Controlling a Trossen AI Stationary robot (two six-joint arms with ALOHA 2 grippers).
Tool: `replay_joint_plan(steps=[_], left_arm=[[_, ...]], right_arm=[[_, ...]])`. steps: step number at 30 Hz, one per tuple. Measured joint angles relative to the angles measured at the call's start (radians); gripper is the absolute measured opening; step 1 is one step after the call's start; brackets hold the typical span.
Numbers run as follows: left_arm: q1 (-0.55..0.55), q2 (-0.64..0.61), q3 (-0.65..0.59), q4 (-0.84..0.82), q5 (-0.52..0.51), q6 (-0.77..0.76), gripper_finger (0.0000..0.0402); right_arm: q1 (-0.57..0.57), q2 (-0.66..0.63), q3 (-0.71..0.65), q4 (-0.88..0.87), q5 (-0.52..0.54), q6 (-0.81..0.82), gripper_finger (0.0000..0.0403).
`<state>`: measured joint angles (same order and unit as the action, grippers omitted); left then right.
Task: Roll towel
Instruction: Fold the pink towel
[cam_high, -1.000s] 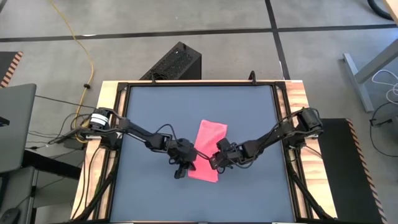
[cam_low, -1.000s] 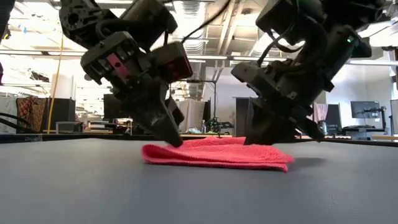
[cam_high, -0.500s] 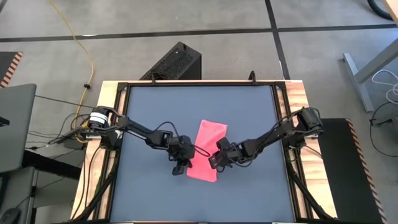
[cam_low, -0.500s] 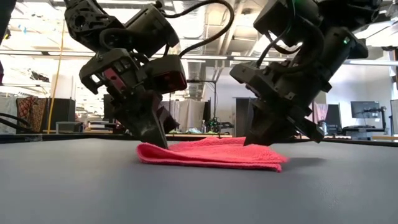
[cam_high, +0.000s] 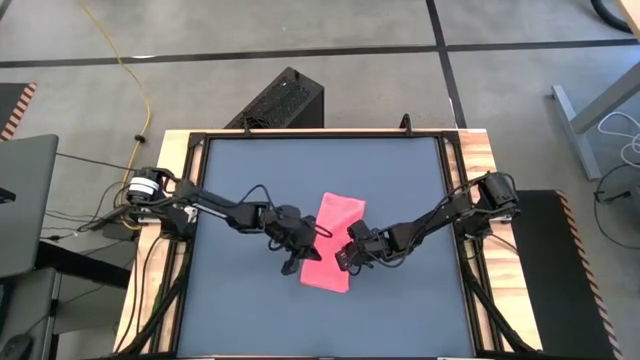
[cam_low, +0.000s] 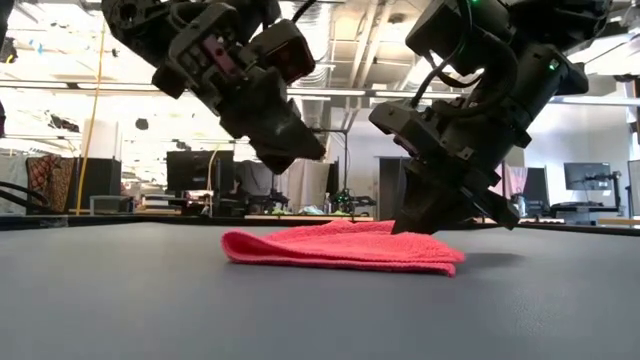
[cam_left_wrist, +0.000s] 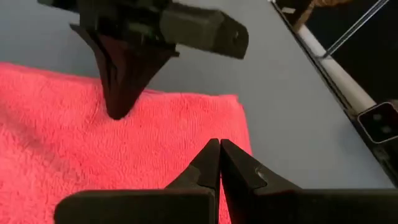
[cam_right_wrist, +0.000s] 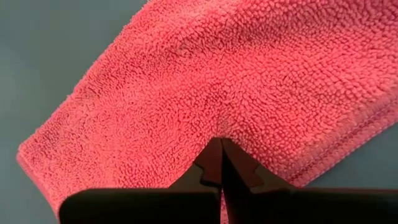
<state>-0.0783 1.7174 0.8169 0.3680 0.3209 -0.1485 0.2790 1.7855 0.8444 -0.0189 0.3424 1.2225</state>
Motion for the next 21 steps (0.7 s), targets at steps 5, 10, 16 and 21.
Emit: replay_joint_plan(steps=[5,10,16,21], left_arm=[[-0.005,0.094,-0.003,-0.036,0.023,-0.049,0.0],[-0.025,0.137,-0.002,-0.064,0.049,-0.051,0.0],[-0.027,0.129,-0.002,-0.058,0.038,-0.051,0.0],[-0.011,0.109,-0.001,-0.016,0.074,-0.053,0.0]], right_arm=[[0.002,-0.027,-0.003,-0.007,-0.01,-0.07,0.0024],[0.005,-0.104,-0.004,-0.05,-0.014,-0.123,0.0024],[-0.008,-0.162,-0.003,-0.144,0.018,-0.132,0.0024],[-0.061,-0.161,-0.003,-0.192,-0.031,-0.119,0.0024]])
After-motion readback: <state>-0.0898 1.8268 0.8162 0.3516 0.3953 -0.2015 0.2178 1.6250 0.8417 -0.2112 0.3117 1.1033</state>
